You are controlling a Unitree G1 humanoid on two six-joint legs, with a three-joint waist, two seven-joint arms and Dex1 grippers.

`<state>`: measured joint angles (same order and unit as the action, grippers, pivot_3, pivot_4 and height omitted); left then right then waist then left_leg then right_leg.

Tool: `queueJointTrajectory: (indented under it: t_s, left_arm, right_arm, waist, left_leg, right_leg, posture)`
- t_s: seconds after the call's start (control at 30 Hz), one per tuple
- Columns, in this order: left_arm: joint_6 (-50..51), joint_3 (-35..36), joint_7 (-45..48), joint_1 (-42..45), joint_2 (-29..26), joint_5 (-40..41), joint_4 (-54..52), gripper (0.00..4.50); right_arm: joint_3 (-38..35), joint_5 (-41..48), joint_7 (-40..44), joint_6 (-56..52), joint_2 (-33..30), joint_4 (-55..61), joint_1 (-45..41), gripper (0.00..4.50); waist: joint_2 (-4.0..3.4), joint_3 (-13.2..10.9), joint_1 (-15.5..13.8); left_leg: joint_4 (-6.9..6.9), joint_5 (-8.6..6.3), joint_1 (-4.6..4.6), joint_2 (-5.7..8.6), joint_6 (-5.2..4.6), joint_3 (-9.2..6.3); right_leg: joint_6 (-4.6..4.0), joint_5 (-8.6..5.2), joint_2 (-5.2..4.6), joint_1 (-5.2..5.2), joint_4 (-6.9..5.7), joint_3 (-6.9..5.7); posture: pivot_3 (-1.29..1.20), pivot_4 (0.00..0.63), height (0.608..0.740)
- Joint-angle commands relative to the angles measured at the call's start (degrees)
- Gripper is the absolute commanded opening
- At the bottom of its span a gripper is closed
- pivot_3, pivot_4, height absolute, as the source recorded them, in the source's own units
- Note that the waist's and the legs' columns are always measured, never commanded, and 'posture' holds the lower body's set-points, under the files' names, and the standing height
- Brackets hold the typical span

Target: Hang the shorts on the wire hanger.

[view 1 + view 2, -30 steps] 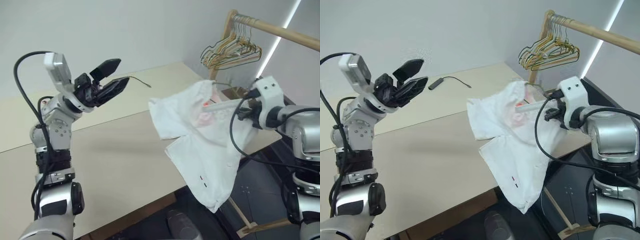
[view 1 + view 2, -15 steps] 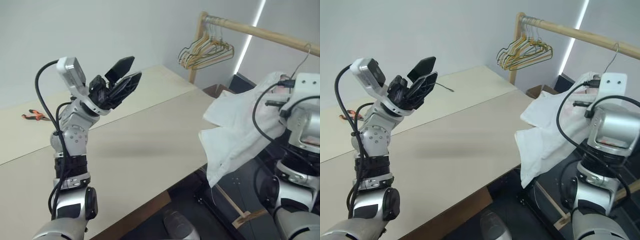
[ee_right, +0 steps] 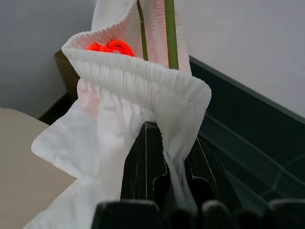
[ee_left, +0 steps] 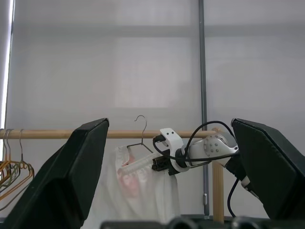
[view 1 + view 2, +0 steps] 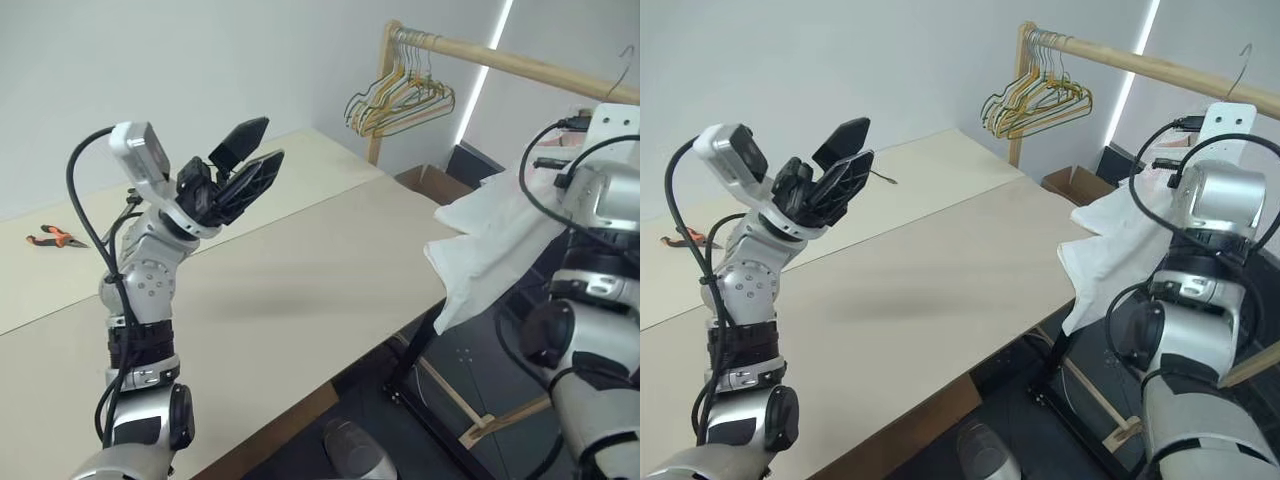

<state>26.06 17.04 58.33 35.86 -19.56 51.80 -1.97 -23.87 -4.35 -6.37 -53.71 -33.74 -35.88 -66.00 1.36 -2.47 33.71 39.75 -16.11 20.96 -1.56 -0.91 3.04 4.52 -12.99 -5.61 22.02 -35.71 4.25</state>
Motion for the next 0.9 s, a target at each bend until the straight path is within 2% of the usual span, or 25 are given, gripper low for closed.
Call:
queueJointTrajectory:
  t_s: [0.03, 0.17, 0.27, 0.7, 0.9]
  left_arm:
    - [-0.8, 0.2, -0.8, -0.1, -0.5, 0.8, -2.5, 4.48]
    - [-0.8, 0.1, -0.8, -0.8, -0.6, 1.0, -3.2, 4.48]
    - [-0.6, 0.1, -1.0, -1.1, -0.6, 1.3, -3.7, 4.48]
    - [-0.7, 0.2, -0.9, -2.6, -0.7, 2.9, -5.7, 4.48]
    - [-1.0, 0.1, -0.3, -2.4, -1.0, 3.1, -5.2, 4.50]
  right_arm:
    - [-0.4, 1.7, -0.2, 6.0, -3.0, -7.0, -4.8, 0.00]
    - [-1.0, 4.3, 0.2, 7.4, -4.2, -15.6, -7.8, 0.00]
    - [-1.3, 6.0, -0.1, 8.0, -4.4, -19.6, -8.7, 0.00]
    - [3.1, 6.1, -1.5, 10.7, -4.9, -26.5, -9.0, 0.00]
    - [6.2, 4.7, -3.2, 11.8, -4.2, -24.2, -8.7, 2.01]
  waist:
    - [0.01, 0.0, 0.0]
    - [0.05, 0.0, -0.1]
    - [0.08, -0.1, -0.1]
    - [0.11, -0.1, -1.5]
    - [0.11, -0.1, -2.0]
  left_leg:
    - [0.00, 0.00, 0.00, 0.03, 0.00, 0.01]
    - [-0.03, 0.00, -0.21, 0.04, 0.00, 0.02]
    - [-0.39, -0.01, -1.00, -0.05, 0.01, 0.00]
    - [-0.44, -0.01, -1.25, -0.10, 0.02, -0.02]
    - [-0.50, -0.01, -1.25, -0.11, 0.02, -0.03]
  right_leg:
    - [0.00, 0.00, -0.01, 0.00, 0.00, 0.00]
    - [0.02, -0.02, 0.00, -0.27, 0.11, -0.01]
    - [0.39, -0.23, 0.10, -1.16, 0.75, -0.10]
    - [0.47, -0.23, 0.10, -1.53, 0.96, -0.12]
    - [0.48, -0.23, 0.09, -1.53, 1.02, -0.13]
  posture:
    - [-0.41, 0.000, 0.740]
    - [-0.40, 0.000, 0.740]
    - [-0.40, 0.000, 0.740]
    - [-0.37, 0.000, 0.740]
    - [-0.37, 0.000, 0.740]
